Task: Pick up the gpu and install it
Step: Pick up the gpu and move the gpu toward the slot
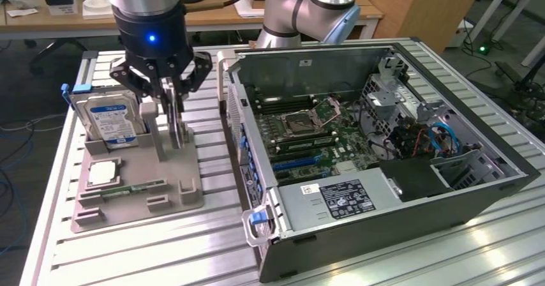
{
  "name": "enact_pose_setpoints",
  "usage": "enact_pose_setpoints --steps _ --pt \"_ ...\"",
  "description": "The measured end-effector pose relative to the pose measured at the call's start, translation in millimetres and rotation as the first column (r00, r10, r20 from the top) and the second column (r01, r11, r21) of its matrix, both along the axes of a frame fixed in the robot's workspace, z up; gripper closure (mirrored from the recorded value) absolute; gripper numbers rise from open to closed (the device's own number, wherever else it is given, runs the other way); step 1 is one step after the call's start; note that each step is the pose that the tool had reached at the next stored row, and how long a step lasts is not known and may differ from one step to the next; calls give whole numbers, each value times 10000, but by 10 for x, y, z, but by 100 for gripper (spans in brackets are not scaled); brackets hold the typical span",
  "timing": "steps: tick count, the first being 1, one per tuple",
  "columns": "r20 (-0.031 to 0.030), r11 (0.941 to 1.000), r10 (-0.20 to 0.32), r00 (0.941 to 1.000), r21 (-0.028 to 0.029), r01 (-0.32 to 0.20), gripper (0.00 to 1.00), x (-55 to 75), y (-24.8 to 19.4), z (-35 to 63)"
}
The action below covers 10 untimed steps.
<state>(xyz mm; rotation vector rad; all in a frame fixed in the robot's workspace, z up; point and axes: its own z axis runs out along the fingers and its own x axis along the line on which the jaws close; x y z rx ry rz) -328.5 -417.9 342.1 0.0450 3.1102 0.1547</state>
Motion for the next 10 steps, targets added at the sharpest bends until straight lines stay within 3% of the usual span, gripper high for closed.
enact_pose_setpoints --steps 10 --pt "0 10000 -1 10000 0 1 73 0 0 55"
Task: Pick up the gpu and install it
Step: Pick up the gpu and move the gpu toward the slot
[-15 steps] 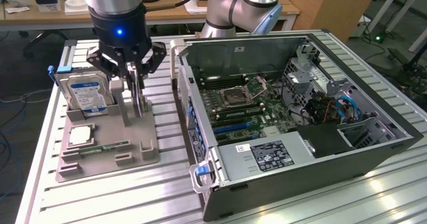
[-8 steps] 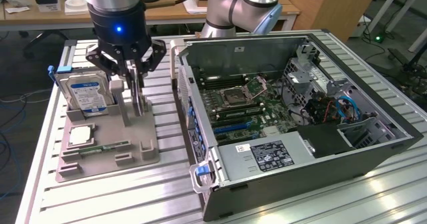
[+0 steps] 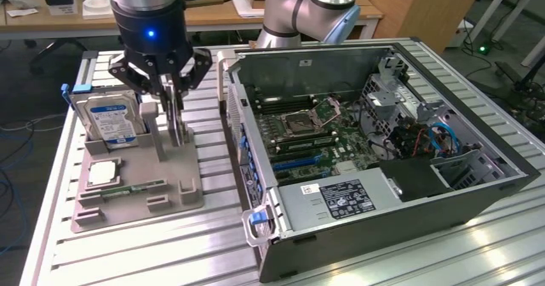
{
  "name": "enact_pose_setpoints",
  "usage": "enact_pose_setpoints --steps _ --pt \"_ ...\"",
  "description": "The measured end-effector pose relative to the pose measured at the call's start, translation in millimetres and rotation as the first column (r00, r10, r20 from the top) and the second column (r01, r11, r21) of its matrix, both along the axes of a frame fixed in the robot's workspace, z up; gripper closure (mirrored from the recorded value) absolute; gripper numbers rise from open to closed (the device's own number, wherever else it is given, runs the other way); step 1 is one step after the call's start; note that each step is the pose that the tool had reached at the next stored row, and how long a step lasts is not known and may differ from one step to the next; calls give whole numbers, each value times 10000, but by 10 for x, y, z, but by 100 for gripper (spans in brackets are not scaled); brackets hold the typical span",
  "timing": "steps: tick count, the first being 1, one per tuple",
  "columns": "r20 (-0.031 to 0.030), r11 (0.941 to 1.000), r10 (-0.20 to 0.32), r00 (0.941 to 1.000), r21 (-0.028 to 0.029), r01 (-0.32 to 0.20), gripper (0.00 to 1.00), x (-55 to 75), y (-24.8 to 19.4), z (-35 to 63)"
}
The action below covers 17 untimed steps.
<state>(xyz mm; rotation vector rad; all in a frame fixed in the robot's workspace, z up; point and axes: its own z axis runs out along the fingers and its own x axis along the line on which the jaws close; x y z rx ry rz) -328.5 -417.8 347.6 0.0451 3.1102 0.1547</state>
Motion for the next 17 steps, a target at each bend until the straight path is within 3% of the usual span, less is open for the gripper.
enact_pose_setpoints --steps 17 --pt "0 10000 0 10000 0 0 73 0 0 84"
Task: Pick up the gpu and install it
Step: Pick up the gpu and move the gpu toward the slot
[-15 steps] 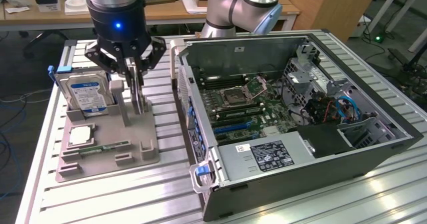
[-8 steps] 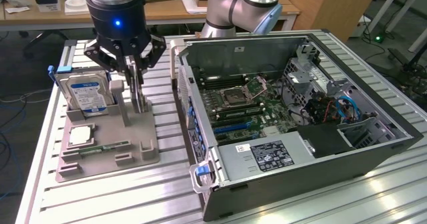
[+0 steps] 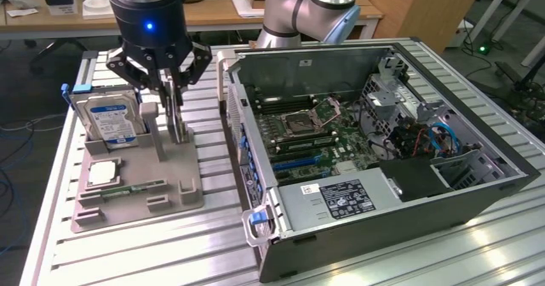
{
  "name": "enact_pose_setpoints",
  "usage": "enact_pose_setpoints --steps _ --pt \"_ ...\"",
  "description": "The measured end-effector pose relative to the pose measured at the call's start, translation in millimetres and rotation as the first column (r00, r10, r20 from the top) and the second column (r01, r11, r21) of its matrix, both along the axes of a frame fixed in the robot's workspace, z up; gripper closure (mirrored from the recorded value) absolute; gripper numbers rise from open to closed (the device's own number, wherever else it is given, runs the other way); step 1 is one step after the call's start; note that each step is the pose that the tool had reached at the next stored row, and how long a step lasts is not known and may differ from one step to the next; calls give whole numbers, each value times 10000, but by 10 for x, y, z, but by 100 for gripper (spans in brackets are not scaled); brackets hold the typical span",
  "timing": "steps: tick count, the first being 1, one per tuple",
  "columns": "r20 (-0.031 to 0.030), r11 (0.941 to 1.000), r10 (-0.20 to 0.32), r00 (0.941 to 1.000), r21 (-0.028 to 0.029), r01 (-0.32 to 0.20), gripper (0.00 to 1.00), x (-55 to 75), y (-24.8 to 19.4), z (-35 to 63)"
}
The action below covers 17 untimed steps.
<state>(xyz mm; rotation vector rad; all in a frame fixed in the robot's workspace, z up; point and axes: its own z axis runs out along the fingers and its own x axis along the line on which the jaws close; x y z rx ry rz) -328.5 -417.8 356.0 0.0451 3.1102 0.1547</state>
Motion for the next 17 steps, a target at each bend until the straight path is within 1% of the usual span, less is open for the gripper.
enact_pose_setpoints --steps 5,17 --pt "-1 10000 0 10000 0 0 73 0 0 21" --pt "0 10000 1 10000 0 -1 73 0 -1 108"
